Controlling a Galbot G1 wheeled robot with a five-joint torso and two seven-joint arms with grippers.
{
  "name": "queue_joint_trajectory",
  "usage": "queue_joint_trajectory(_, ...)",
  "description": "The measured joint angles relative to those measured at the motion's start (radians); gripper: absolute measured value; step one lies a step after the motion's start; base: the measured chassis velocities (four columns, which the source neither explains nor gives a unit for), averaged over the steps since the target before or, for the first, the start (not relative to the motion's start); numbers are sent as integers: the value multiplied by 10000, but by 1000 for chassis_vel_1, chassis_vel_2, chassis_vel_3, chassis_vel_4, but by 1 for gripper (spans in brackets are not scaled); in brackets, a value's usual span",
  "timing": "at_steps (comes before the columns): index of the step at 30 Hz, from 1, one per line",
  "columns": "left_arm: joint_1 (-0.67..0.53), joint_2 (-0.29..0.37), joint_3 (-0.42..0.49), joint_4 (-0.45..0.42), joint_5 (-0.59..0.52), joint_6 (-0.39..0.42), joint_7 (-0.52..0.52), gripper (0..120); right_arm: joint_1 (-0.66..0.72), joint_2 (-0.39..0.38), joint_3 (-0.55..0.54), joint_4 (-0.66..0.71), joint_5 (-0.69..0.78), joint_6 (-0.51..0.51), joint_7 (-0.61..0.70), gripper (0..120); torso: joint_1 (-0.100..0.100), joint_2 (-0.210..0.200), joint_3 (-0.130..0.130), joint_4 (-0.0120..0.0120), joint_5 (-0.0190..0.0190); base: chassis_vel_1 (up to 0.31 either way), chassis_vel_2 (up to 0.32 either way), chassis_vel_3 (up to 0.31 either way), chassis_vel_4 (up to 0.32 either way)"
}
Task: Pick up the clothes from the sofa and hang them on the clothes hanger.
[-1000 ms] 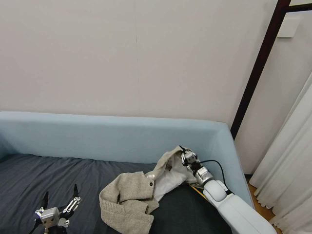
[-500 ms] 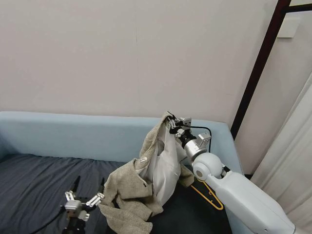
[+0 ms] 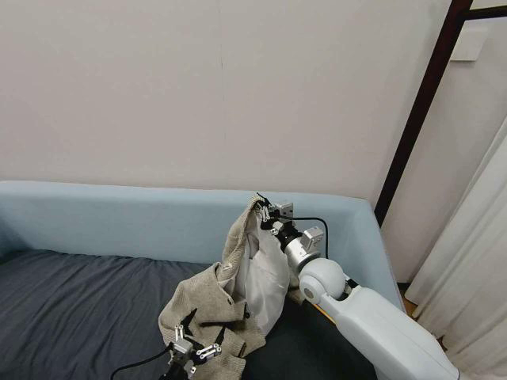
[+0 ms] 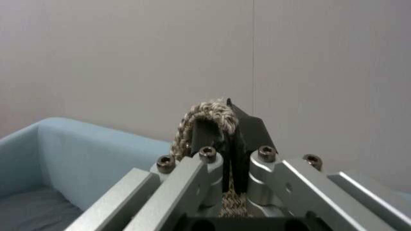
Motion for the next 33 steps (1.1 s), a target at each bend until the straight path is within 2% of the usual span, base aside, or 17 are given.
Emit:
queue_joint_trajectory(6, -343, 38, 273, 182, 61, 152, -258, 100, 5, 158, 20, -136, -168, 6, -66, 0, 0, 0, 0, 0, 2, 0, 0, 0, 0)
queue_joint_trajectory(11, -426, -205, 587, 118, 134, 505, -1044, 100, 24, 448, 231, -570, -636, 120, -308, 0, 0, 0, 0, 2, 2, 0, 0, 0, 0)
queue_joint_trajectory(17, -546, -709, 1201, 155, 241, 1322, -2349, 100, -178, 813, 567, -968, -957, 298, -512, 0, 0, 0, 0, 1, 2, 0, 0, 0, 0)
queue_joint_trajectory(26, -1023, -1177, 1692, 354, 422, 2112, -3452, 100, -270, 776, 611, -959, -917, 308, -608, 0, 0, 0, 0, 0, 3, 0, 0, 0, 0)
queue_joint_trajectory(33, -1233, -1338, 1890, 361, 469, 2424, -4018, 98, -441, 738, 611, -886, -895, 309, -740, 0, 0, 0, -1, 0, 2, 0, 0, 0, 0)
